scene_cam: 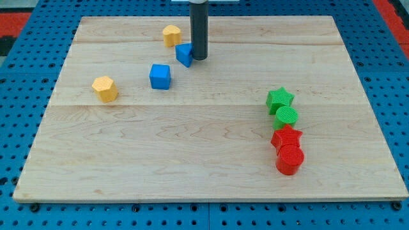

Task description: Make a vertical line of yellow an d blue blocks

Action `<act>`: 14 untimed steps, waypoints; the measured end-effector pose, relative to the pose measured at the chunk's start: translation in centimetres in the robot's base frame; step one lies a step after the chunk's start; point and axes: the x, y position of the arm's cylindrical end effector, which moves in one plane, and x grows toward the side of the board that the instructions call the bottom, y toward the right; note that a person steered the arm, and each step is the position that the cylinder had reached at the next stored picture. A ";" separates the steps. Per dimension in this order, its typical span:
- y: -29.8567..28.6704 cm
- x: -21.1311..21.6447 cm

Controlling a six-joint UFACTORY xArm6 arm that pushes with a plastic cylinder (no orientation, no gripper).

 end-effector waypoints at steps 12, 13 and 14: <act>-9.9 8.5; -9.6 8.9; -12.2 11.5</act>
